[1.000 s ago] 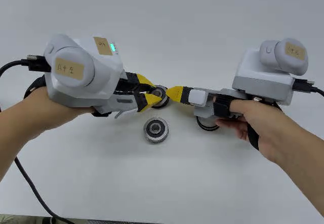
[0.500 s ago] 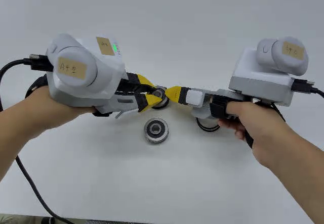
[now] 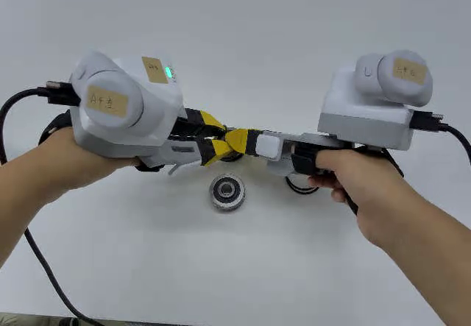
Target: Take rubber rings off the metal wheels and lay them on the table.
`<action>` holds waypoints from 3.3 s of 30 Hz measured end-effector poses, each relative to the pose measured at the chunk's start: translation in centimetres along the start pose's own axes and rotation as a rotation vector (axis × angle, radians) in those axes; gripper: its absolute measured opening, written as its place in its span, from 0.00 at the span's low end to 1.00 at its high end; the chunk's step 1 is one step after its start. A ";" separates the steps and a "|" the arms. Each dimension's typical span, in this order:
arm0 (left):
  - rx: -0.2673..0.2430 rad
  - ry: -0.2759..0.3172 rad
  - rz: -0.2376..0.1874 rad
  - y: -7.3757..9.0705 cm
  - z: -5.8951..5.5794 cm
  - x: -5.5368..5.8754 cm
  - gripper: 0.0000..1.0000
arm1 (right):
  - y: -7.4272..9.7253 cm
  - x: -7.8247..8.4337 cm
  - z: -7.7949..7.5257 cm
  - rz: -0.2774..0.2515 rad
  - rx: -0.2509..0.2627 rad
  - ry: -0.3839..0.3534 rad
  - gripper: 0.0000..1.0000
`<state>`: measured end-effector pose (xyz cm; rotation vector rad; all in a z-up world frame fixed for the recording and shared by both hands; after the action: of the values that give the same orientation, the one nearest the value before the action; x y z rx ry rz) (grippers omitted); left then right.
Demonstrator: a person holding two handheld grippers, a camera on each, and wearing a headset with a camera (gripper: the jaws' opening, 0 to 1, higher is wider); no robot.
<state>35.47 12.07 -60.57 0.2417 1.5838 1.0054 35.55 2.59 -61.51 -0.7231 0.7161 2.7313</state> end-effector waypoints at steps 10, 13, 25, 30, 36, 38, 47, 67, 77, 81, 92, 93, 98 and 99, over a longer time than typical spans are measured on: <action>0.000 0.012 -0.008 0.0 -0.1 0.1 0.13 | 0.2 -0.3 -0.3 -0.020 0.000 -0.041 0.02; -0.003 0.027 -0.025 0.1 -0.1 0.3 0.13 | 0.1 -0.2 -0.4 -0.022 0.001 -0.061 0.02; 0.003 0.068 -0.060 0.2 -0.1 0.3 0.14 | -0.1 -0.1 -0.6 -0.033 0.004 -0.111 0.02; -0.010 0.062 -0.071 0.7 -0.1 0.2 0.18 | 0.1 -0.2 -0.6 -0.047 -0.006 -0.146 0.02; -0.019 0.065 -0.073 1.6 -0.3 0.2 0.23 | 0.1 -0.3 -0.2 -0.058 -0.024 -0.170 0.02; -0.035 0.063 -0.078 1.9 -0.3 0.1 0.25 | 0.2 -0.4 0.0 -0.064 -0.029 -0.177 0.03; -0.122 0.103 -0.106 3.6 0.8 -0.1 0.43 | 2.7 -0.9 -0.4 -0.130 -0.018 -0.215 0.03; -0.160 0.060 -0.120 4.8 -0.8 -1.1 0.69 | 9.3 2.3 -3.5 -0.200 0.105 -0.332 0.03; -0.161 0.080 -0.121 5.3 -1.3 -0.7 0.70 | 9.8 3.4 -4.7 -0.178 0.207 -0.309 0.03; -0.160 0.084 -0.115 5.3 -1.5 -0.4 0.70 | 9.8 3.6 -4.8 -0.171 0.216 -0.285 0.03; -0.158 0.079 -0.104 5.0 -1.3 -0.3 0.68 | 10.4 2.3 -3.9 -0.235 0.201 -0.159 0.08; -0.160 0.080 -0.099 4.9 -1.2 -0.3 0.67 | 10.4 2.1 -3.7 -0.242 0.194 -0.155 0.08; -0.177 0.082 -0.076 4.3 -0.2 -0.3 0.59 | 10.0 1.1 -3.0 -0.267 0.142 -0.091 0.13; -0.174 0.082 -0.080 4.2 -0.2 -0.4 0.58 | 9.9 1.0 -2.9 -0.266 0.133 -0.087 0.15</action>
<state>33.93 14.26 -57.34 0.0174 1.5566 1.0953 32.57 -7.23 -60.24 -0.6167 0.7175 2.4339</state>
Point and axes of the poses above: the centre of the closed fingertips' face, and the gripper's own axes: y roughly backward along the fingers, z roughly to its left, x roughly out of its underside, the point moved 7 cm from there along y, roughly backward along the fingers, and after that the axes turned 1 degree about z, right-handed, at the moved point
